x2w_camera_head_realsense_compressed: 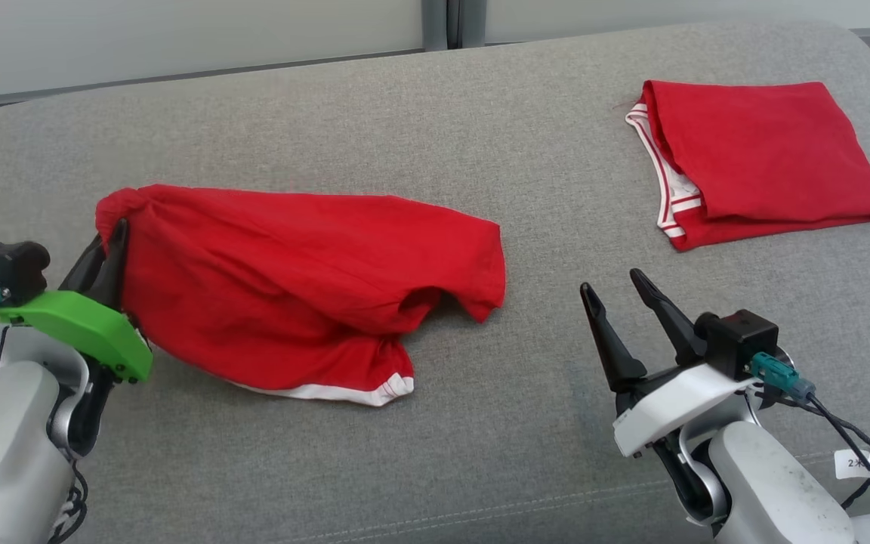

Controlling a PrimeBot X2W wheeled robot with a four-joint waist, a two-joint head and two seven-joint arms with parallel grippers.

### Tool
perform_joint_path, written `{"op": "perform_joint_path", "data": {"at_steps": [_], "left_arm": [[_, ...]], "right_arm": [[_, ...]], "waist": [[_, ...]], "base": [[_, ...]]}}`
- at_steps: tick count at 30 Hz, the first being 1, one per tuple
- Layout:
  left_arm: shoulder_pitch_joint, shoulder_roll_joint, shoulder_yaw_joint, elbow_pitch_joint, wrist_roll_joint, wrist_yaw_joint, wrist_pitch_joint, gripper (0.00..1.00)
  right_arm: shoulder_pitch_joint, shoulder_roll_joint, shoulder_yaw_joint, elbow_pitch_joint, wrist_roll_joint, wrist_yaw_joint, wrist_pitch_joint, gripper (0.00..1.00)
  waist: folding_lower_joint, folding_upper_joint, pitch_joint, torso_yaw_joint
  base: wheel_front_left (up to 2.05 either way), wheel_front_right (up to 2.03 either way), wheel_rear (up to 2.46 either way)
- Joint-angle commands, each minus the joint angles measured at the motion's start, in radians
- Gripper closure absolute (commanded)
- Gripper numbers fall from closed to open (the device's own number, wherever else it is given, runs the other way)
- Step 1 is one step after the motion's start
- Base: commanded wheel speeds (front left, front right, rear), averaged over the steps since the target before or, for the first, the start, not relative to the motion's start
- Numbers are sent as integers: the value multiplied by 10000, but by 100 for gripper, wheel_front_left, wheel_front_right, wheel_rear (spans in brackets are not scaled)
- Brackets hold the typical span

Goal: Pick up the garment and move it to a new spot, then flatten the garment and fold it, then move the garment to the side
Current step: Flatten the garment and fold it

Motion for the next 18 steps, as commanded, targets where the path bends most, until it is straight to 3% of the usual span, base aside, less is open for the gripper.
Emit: {"op": "perform_joint_path", "data": {"at_steps": [1,4,6,7,8,18], "left_arm": [[270,-61,218,173,487,-62,-21,100],[439,-310,763,401,1258,-87,-23,100],[594,-481,1265,454,1684,-7,-23,56],[681,-526,1486,491,1950,36,-22,21],[777,-568,1647,555,2219,63,-22,0],[1401,-1056,3352,123,4268,242,-24,0]], "right_arm": [[-58,-70,33,-12,9,-4,-29,0],[-123,-100,85,-2,45,-4,-31,0],[-135,-119,90,0,58,-4,-31,0],[-135,-120,93,-3,63,-4,-31,0],[-133,-111,100,-1,66,-4,-29,0],[-27,-84,51,30,37,-4,-29,0]], "waist": [[0,0,46,-69],[0,0,82,-152],[0,0,99,-188],[0,0,104,-203],[0,0,103,-217],[0,0,-15,-122]], "base": [[0,0,0],[0,0,0],[0,0,0],[0,0,0],[0,0,0],[0,0,0]]}}
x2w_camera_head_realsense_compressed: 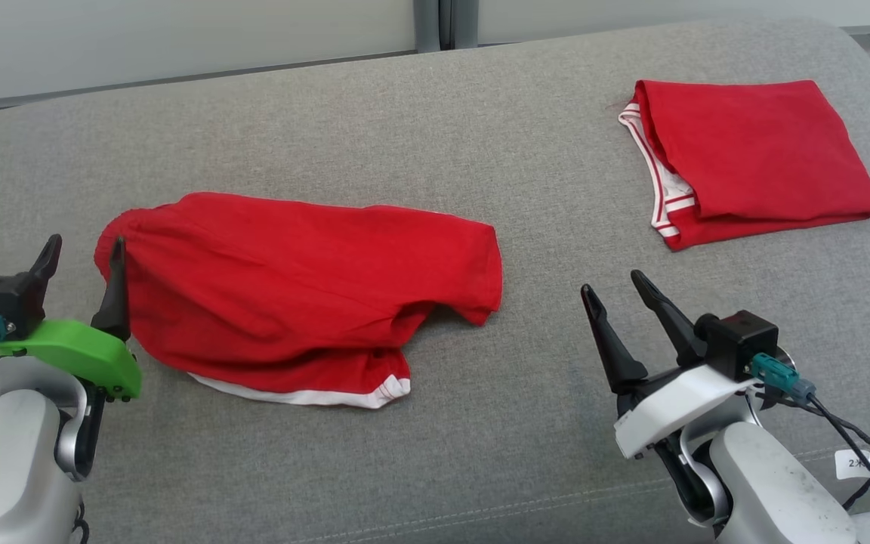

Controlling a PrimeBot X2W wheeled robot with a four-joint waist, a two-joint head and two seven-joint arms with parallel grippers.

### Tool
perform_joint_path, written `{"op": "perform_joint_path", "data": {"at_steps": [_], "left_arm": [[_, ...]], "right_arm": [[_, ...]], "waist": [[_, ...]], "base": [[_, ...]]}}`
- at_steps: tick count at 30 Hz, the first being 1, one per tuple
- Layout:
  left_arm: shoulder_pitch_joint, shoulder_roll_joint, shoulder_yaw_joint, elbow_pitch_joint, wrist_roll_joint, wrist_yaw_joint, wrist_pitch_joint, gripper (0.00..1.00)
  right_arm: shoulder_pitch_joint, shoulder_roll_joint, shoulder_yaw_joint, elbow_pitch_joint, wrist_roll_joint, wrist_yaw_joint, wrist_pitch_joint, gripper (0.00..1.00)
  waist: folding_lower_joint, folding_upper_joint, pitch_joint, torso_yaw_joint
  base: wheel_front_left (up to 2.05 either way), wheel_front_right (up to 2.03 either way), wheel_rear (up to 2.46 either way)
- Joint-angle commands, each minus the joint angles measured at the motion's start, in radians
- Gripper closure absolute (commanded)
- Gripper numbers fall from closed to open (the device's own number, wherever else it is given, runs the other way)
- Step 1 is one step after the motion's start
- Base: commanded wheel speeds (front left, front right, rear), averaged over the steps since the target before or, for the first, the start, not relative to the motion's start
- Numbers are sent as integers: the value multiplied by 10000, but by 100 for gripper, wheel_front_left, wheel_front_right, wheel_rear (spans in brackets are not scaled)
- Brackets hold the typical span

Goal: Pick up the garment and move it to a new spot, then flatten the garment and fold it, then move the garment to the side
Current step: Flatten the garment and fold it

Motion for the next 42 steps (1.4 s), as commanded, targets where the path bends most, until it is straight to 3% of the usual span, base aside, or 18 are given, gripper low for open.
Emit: {"op": "perform_joint_path", "data": {"at_steps": [1,10,27,34,42], "left_arm": [[169,-65,116,-110,111,-18,-22,0],[1624,-857,2063,-2358,1498,-118,-23,0],[4982,-2889,4452,-5985,3073,-173,-12,0],[5630,-2868,4715,-5539,3825,-260,-11,0],[5383,-2750,4450,-4820,3796,-623,-11,0]], "right_arm": [[32,11,1,-2,6,-4,-29,0],[247,-59,147,-34,76,-4,-27,0],[469,-139,268,-10,-137,-4,-29,0],[565,-163,324,122,-211,-4,-29,0],[565,-253,500,373,-62,-4,-29,0]], "waist": [[-1,0,-50,46],[-1,0,-364,365],[-1,0,-744,698],[-1,0,-901,912],[-1,0,-972,1202]], "base": [[0,0,0],[0,0,0],[0,0,0],[0,0,0],[0,0,0]]}}
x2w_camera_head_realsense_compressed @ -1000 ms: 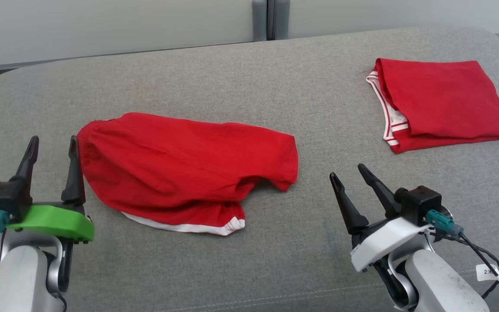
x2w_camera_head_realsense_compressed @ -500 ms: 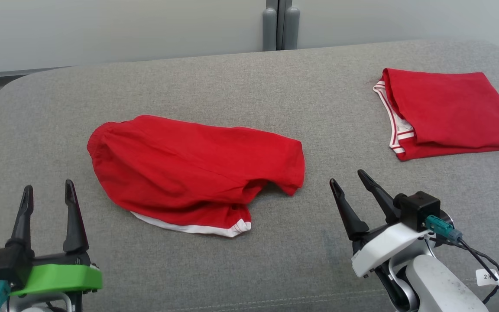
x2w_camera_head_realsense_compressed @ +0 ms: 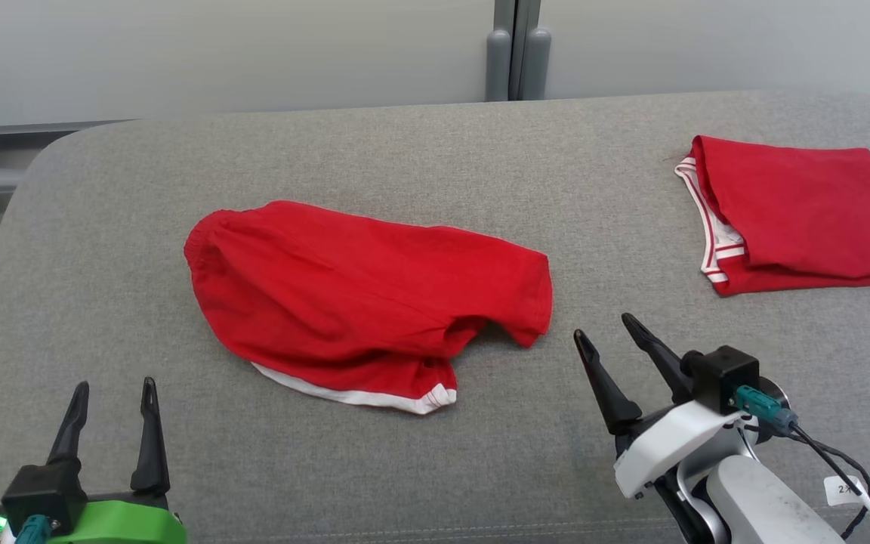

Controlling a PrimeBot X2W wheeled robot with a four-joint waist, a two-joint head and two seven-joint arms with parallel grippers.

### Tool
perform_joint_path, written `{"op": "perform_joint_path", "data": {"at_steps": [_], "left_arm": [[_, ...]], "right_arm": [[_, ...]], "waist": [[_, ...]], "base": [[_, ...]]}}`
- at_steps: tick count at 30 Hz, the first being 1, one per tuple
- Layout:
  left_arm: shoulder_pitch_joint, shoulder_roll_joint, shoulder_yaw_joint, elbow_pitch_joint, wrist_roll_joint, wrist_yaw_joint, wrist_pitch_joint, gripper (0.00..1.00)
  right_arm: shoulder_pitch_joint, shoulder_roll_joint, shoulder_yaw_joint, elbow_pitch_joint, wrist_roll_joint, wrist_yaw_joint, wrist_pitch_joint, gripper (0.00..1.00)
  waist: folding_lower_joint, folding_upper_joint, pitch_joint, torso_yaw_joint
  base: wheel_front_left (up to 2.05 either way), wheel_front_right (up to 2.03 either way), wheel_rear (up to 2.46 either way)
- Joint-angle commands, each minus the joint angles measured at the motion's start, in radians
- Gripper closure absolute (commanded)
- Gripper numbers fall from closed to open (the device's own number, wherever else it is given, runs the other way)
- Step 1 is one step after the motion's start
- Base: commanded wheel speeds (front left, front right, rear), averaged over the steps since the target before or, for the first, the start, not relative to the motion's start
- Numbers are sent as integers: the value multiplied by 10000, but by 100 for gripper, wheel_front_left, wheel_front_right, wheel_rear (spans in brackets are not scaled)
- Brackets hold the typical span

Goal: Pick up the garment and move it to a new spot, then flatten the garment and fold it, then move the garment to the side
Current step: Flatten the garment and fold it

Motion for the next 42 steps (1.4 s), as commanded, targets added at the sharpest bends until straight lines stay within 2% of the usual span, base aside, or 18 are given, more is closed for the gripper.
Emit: {"op": "perform_joint_path", "data": {"at_steps": [1,4,7,15,22,30,41,42], "left_arm": [[-146,58,-47,78,-14,-60,3,0],[-372,-13,31,256,-191,-105,1,0],[-419,9,191,569,-196,45,1,0],[-546,288,55,1334,-76,-4,5,0],[-643,127,73,1309,-246,34,-9,0],[-693,-43,-36,1147,-180,-13,-8,0],[-880,-203,-261,1119,-86,-106,-8,0],[-865,-219,-267,1111,-74,-106,-8,0]], "right_arm": [[110,-73,18,41,36,-4,-31,0],[67,-89,139,128,156,-4,-31,0],[-56,-78,541,253,480,-4,-29,0],[-675,-300,2188,650,1456,-4,511,0],[-1376,-377,3382,1077,2098,-4,890,0],[-2388,61,4690,2434,2475,-4,1239,0],[-3598,707,6173,5049,3130,-4,1014,0],[-3659,765,6244,5262,3198,-4,963,5]], "waist": [[0,0,-18,90],[0,0,-24,209],[0,0,-44,300],[0,0,-131,513],[0,0,-144,782],[0,0,-119,1095],[0,0,-21,1657],[0,0,-17,1688]], "base": [[0,0,0],[0,0,0],[0,0,0],[0,0,0],[0,0,0],[0,0,0],[0,0,0],[0,0,0]]}}
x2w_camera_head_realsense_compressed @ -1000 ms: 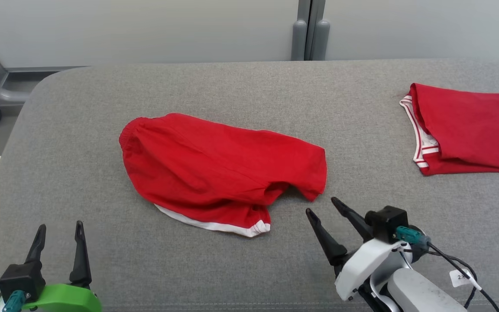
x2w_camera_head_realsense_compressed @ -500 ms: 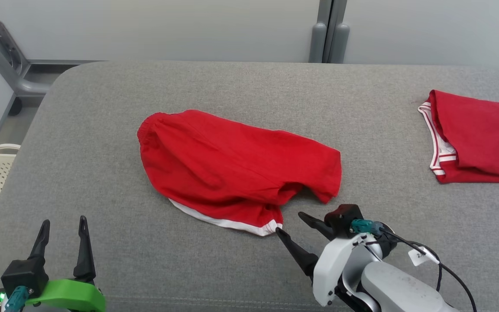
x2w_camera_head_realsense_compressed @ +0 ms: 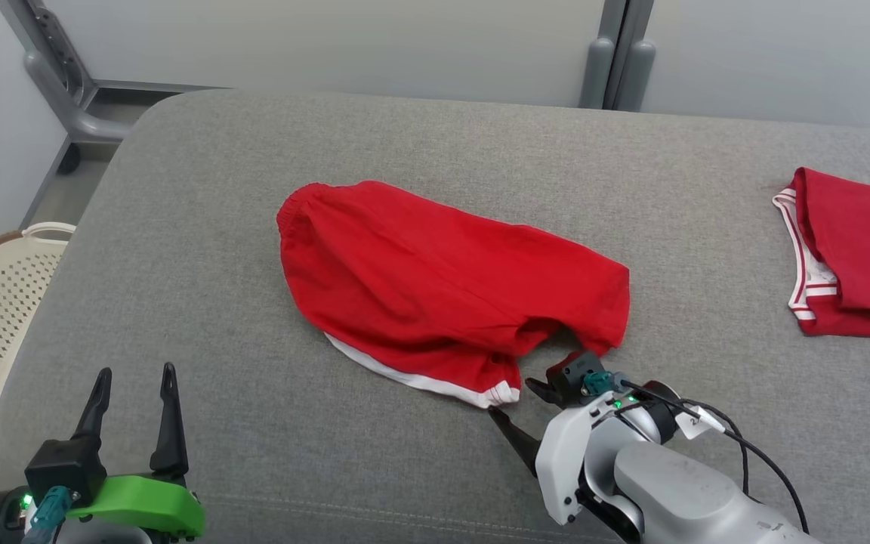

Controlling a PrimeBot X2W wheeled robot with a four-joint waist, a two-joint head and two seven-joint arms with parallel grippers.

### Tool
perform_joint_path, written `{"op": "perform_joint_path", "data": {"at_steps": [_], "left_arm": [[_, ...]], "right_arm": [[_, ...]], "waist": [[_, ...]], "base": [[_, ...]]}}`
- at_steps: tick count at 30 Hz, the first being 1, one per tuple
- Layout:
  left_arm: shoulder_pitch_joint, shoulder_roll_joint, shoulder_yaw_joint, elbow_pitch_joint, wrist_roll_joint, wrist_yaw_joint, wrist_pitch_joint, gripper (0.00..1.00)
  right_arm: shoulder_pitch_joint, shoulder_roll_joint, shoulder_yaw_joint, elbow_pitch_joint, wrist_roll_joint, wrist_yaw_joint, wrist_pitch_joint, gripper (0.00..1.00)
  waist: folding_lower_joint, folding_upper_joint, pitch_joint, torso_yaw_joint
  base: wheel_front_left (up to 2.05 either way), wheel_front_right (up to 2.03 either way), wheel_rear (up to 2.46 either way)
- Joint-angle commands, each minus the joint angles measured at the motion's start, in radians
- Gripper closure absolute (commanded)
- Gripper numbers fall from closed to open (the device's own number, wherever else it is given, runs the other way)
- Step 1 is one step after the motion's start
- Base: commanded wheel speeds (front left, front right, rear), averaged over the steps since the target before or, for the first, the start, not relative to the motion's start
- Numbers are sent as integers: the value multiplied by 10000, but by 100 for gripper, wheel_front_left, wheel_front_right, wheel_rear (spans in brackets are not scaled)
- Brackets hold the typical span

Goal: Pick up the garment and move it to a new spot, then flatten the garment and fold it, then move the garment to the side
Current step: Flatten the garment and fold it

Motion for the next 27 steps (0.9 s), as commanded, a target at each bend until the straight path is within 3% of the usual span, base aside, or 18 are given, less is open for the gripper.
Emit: {"op": "perform_joint_path", "data": {"at_steps": [1,2,3,4,5,6,13,18,27], "left_arm": [[-61,-24,-10,-22,63,-27,-22,0],[-55,-32,-12,-14,65,-34,-22,0],[-55,-32,-12,-14,65,-34,-22,0],[-50,-41,-10,-3,79,-38,-22,0],[-49,-52,-11,2,84,-43,-22,0],[-43,-62,-17,19,89,-46,-22,0],[-72,-102,-9,73,108,-80,-22,0],[-1,-127,13,55,93,-116,-22,0],[118,-206,-36,69,143,-140,-23,0]], "right_arm": [[-164,86,107,264,130,-4,-165,24],[-205,147,178,405,234,-4,-220,51],[-205,147,178,405,234,-4,-220,51],[-230,191,252,508,324,-4,-275,65],[-265,212,314,620,393,-4,-357,90],[-296,240,393,736,459,-4,-408,100],[-481,312,843,1113,911,-4,-761,100],[-571,73,892,704,1371,-4,-998,100],[-626,-915,687,-402,1754,-4,-1073,100]], "waist": [[0,0,21,102],[0,0,24,126],[0,0,24,126],[0,0,24,143],[0,0,24,155],[0,0,25,164],[0,0,5,90],[0,0,-32,-92],[0,0,-158,-455]], "base": [[0,0,0],[0,0,0],[0,0,0],[0,0,0],[0,0,0],[0,0,0],[0,0,0],[0,0,0],[0,0,0]]}}
